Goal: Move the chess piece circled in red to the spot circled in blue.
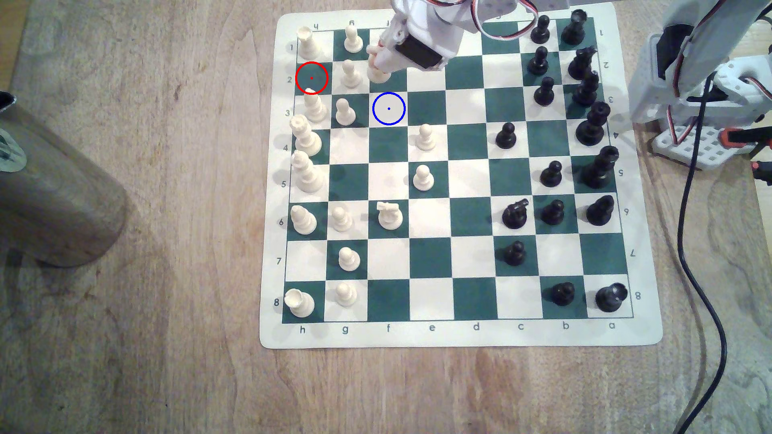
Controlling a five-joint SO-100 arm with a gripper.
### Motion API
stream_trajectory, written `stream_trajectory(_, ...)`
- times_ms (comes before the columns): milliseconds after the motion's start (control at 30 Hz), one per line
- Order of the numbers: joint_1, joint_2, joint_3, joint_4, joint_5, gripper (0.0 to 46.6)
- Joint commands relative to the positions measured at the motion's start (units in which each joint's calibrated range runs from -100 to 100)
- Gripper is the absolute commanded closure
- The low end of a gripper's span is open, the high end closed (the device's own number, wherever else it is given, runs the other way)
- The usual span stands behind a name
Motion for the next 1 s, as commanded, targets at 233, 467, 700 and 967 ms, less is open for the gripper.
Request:
stream_trajectory(233,-1.7,-0.7,3.2,-4.7,0.4,46.4)
stream_trajectory(467,-2.2,6.6,-1.1,-4.8,0.2,46.4)
stream_trajectory(700,-2.0,9.1,-4.0,-5.0,0.1,46.4)
stream_trajectory(967,-1.2,12.2,-6.9,-5.1,0.3,46.4)
